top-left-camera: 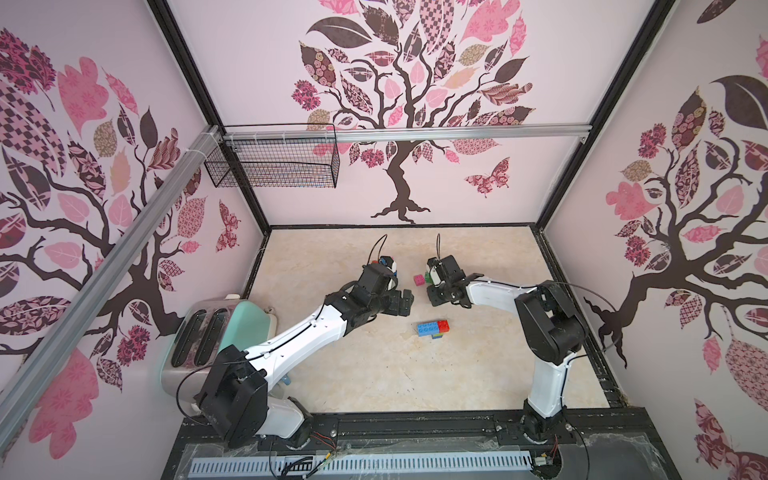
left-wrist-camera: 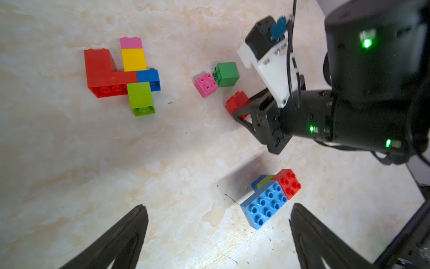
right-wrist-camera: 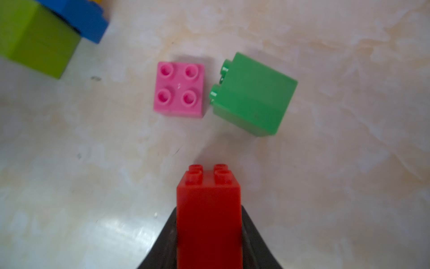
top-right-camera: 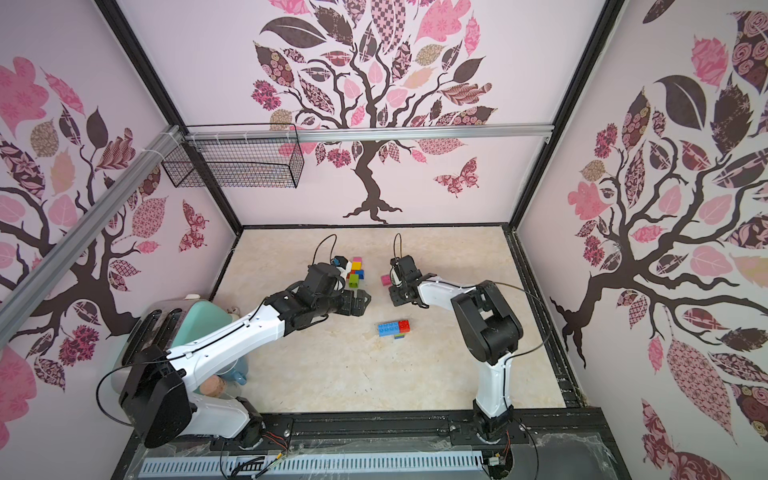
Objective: Assemble the number 4 with lego
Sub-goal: Pick up the lego brick from the center of the board, then assemble the lego brick with the lego brick.
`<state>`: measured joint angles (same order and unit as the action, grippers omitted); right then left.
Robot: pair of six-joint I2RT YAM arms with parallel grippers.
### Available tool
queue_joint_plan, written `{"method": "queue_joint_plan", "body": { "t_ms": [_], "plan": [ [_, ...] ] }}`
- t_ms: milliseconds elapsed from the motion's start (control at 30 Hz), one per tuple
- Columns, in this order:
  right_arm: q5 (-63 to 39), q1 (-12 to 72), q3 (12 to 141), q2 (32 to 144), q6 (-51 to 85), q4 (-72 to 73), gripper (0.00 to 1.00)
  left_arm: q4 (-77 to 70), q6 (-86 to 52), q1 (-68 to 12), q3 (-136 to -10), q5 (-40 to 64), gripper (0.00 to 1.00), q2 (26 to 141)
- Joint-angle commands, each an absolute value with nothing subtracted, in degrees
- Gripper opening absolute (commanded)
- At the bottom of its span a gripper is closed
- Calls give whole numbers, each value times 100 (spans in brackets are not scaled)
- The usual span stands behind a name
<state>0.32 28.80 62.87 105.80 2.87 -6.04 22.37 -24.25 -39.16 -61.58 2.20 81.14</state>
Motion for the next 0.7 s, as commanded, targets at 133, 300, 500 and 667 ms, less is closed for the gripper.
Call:
{"method": "queue_joint_plan", "body": {
  "t_ms": [133,300,500,667],
  "plan": [
    [-1721,2996,4785,8560,-261,1703,11,2195,-2922,-3476,-6744,2037,93,8314],
    [-2159,3247,3923,7873,-527,3038,7,2541,-2888,-3480,-7307,2454,91,8649],
    [-2483,3367,3257,7638,-515,4492,4,2867,-2935,-3485,-7747,2766,82,9142],
    [-2549,3412,3182,7655,-503,4659,4,2861,-2892,-3482,-7837,3194,72,9267]
  ]
}}
